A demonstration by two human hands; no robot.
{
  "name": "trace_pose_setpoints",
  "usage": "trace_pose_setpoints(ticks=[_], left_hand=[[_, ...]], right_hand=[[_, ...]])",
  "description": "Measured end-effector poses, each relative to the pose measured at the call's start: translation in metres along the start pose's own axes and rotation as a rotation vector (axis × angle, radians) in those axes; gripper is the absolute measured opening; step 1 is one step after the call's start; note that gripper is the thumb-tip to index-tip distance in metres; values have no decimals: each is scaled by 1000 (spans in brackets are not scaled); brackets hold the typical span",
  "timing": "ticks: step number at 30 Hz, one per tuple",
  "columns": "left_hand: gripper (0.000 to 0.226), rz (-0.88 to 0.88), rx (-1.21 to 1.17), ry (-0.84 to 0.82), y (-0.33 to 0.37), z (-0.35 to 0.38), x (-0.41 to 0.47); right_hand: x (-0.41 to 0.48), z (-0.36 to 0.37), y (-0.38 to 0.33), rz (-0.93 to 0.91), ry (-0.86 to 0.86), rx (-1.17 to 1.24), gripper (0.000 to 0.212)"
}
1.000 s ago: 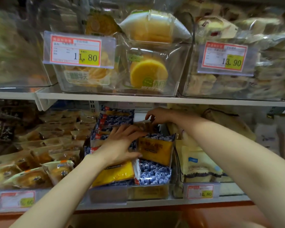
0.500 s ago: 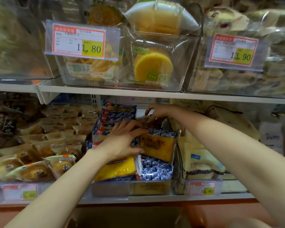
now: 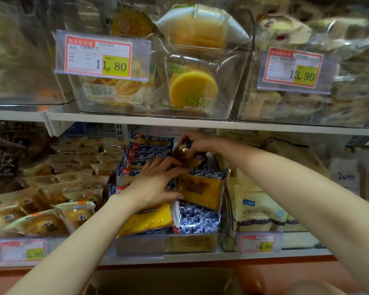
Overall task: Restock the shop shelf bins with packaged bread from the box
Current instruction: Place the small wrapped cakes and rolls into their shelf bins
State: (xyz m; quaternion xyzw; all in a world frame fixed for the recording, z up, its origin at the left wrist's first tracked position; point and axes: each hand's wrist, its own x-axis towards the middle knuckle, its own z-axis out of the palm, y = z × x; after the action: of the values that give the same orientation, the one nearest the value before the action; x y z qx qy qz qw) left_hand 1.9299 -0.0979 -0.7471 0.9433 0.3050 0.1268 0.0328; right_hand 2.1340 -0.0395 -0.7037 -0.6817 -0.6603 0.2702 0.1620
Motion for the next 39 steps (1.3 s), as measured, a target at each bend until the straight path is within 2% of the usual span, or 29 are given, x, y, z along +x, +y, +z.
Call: trace_pose_setpoints(ticks=[3,5,9,13,16,18,23,26,28,30,33,35,39], left_hand=[[66,7,-12,0,0,0,0],[66,6,-7,-8,0,0,0],[66,10,0,-4,-2,1,0],[66,11,11,-15,-1,1,0],[65,15,3,-15,-1,0,0],[65,16,-2,-9,-2,1,0],[66,18,-3,-11,-1,2,1],[66,20,0,-6,-2,1,1],[67,15,7,-16,-1,1,1],[69,16,13,-19,1,1,0],[76,1,13,18,2,-2,-2],[78,-30,15,99,2,-4,-6],[66,-49,85,286,4,-4,-10]], right_hand=[[6,-16,2,-80,117,-280,34],[12,-20,4,-105,131,-358,23],[31,-13,14,-221,24,-346,29],[28,-13,11,-185,-40,-323,45],[24,-14,13,-152,-176,-430,67],[24,-14,17,-157,-206,-538,78],[29,-14,13,-310,-86,-717,62],[25,-10,11,-281,-45,-877,63],[21,-9,11,-252,-10,-820,61],[17,-11,12,-291,54,-649,45],[0,-19,7,-307,114,-230,23],[-24,-26,-3,-318,36,-26,15],[-76,-23,-15,-258,-327,-331,33]])
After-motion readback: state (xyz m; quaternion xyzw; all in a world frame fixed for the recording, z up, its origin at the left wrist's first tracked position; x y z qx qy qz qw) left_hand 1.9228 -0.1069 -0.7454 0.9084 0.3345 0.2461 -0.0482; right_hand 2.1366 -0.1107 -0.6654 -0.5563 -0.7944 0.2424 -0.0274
